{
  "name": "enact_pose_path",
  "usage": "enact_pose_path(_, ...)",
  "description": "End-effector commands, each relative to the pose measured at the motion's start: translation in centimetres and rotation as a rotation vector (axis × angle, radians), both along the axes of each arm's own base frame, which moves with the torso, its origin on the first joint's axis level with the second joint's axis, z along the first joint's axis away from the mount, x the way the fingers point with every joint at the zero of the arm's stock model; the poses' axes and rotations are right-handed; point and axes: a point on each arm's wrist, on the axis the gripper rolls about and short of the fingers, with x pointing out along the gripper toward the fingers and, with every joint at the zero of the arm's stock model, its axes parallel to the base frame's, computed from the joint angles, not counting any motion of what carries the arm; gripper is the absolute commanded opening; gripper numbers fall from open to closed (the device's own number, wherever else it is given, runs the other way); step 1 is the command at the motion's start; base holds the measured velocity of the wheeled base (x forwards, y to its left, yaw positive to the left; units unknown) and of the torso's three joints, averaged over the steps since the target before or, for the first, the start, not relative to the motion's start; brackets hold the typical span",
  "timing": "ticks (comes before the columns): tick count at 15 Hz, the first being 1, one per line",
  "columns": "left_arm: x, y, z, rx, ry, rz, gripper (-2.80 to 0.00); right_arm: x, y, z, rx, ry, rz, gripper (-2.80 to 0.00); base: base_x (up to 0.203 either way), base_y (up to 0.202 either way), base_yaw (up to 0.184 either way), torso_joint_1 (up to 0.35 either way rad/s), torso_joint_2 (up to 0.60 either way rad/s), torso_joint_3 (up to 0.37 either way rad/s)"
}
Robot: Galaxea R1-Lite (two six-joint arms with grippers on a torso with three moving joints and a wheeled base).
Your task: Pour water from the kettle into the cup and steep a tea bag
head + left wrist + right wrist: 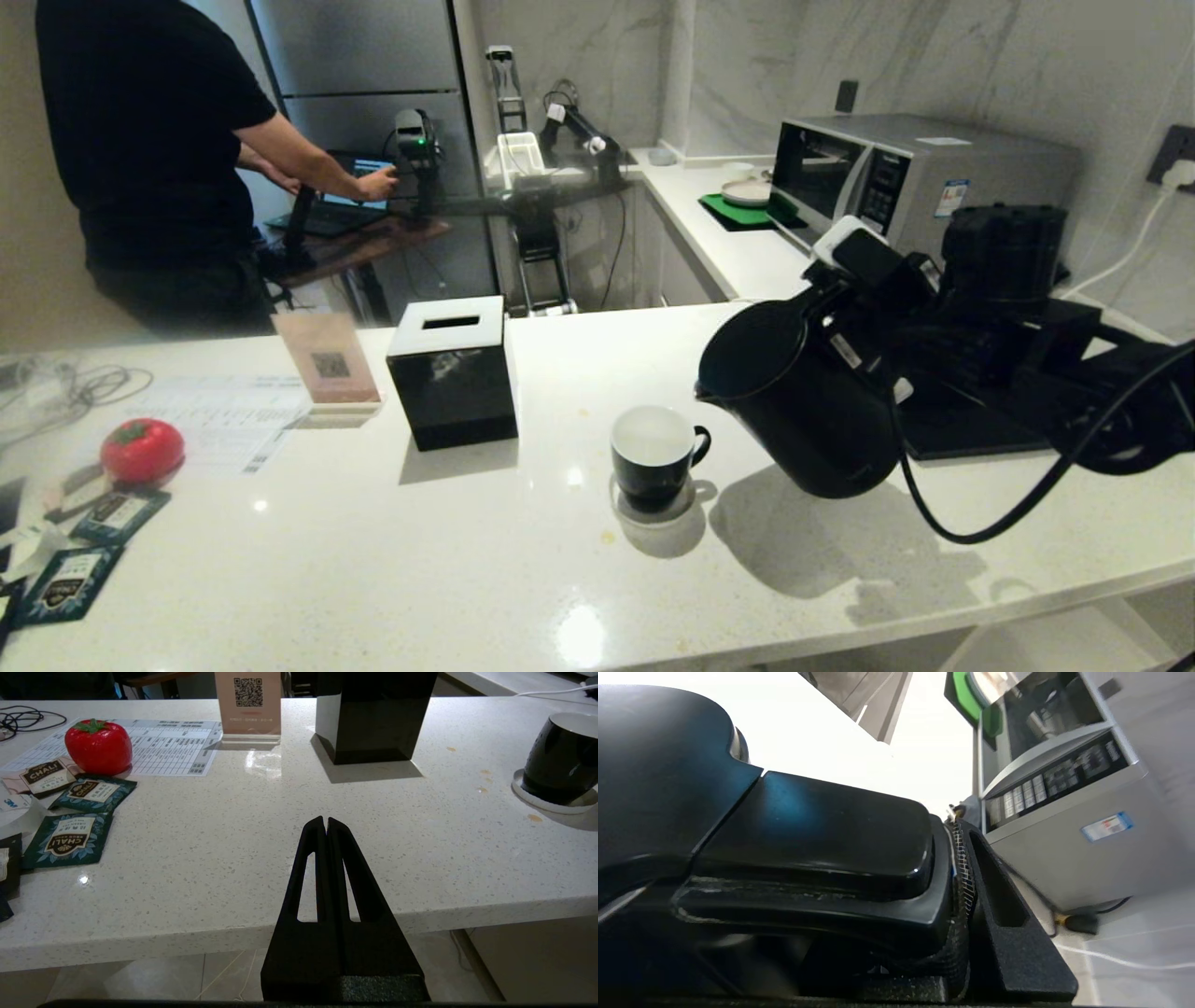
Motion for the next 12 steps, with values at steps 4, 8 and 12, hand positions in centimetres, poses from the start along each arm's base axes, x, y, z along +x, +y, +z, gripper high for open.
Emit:
enact_pose_path(4,0.0,0.0,0.0,-0.001,0.001,0.0,-2.8,0.3,1.0,0.9,-0.02,-0.038,0.025,-2.8,0.0,0.0,0.0,0.0,0.0,0.0)
enact_pose_path(8,0.0,0.0,0.0,-0.001,0.001,0.0,-2.8,0.2,1.8,1.0,-0.047,-0.048,0.047,-2.8,0.0,0.0,0.0,0.0,0.0,0.0)
enact_pose_path(12,0.0,0.0,0.0,-0.001,0.0,0.0,-2.8,0.4,2.1,1.0,-0.073,-0.056,0.055,-2.8,0.0,0.0,0.0,0.0,0.0,0.0)
